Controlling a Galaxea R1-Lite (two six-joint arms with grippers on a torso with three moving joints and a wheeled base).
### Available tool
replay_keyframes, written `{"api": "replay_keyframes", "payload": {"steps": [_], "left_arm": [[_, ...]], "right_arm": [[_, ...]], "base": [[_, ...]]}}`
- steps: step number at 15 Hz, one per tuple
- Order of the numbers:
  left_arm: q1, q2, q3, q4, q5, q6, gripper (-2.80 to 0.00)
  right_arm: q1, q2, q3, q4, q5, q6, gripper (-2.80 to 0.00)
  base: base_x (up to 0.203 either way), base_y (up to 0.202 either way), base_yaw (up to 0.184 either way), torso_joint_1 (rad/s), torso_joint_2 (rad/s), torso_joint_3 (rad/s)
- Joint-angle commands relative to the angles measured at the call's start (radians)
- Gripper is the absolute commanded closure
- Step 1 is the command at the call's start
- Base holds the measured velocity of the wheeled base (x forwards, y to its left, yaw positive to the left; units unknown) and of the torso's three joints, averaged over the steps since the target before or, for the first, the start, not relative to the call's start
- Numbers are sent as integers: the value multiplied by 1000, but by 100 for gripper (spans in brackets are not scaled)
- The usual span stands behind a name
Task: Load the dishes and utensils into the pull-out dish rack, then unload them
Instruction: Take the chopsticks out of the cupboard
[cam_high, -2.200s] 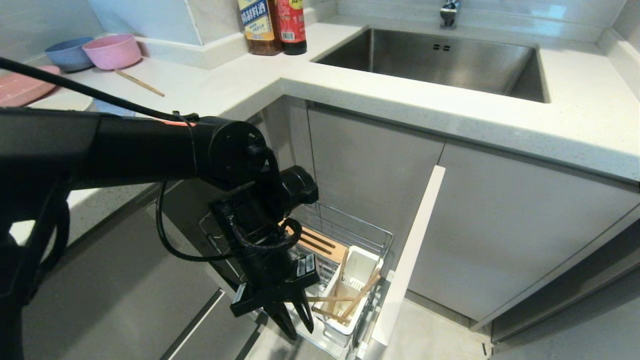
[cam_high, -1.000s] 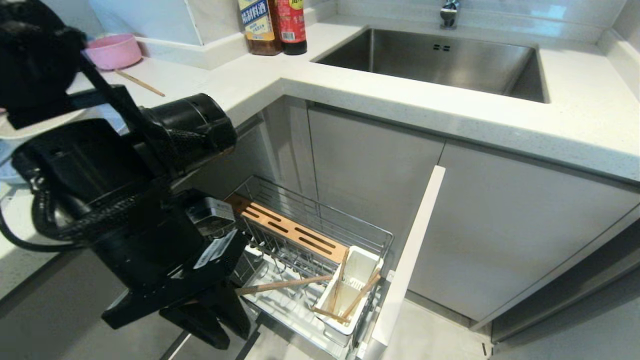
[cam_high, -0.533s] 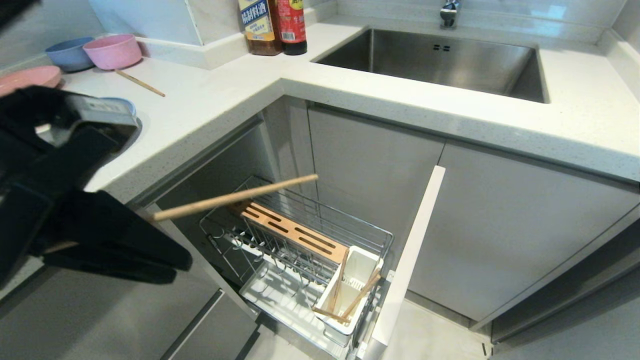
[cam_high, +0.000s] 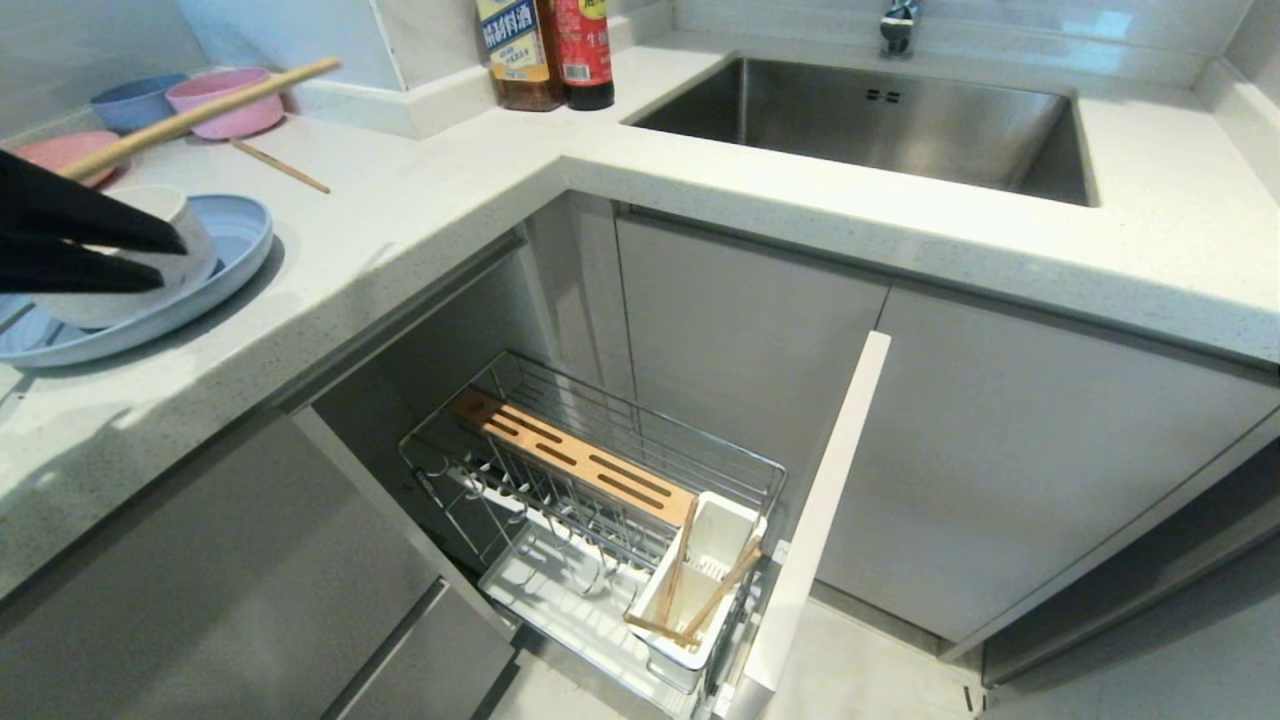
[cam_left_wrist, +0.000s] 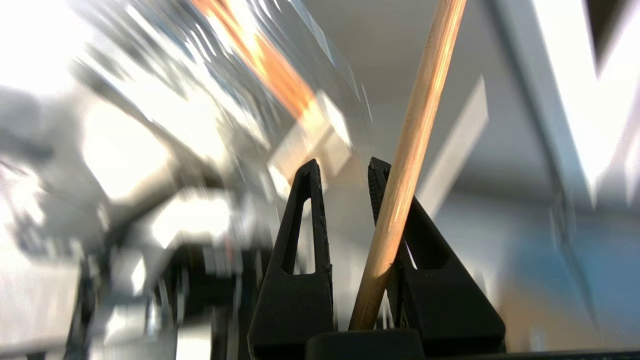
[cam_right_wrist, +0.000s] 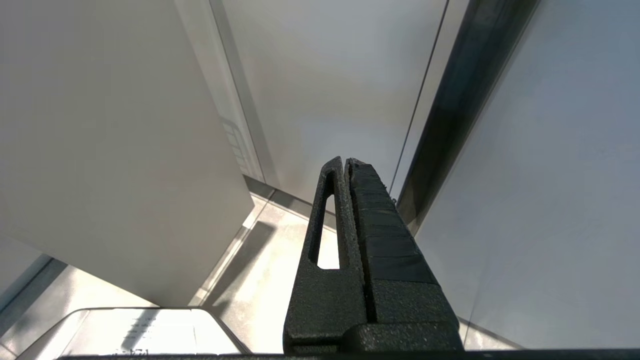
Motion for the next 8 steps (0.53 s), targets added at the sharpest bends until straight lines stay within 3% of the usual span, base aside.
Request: {"api": "replay_keyframes", "payload": {"steps": [1,4,8], "left_arm": [[109,-13,0,-23,57,-6,0],[326,-24,12,-48,124,-8,0],[607,-76,109,-76,136,-6,0]], "right_arm": [[0,0,2,0,0,0,0],[0,0,2,0,0,0,0],[0,0,2,0,0,0,0]], "base": [[0,0,0,0,0,0],[0,0,0,0,0,0],[0,0,0,0,0,0]]}}
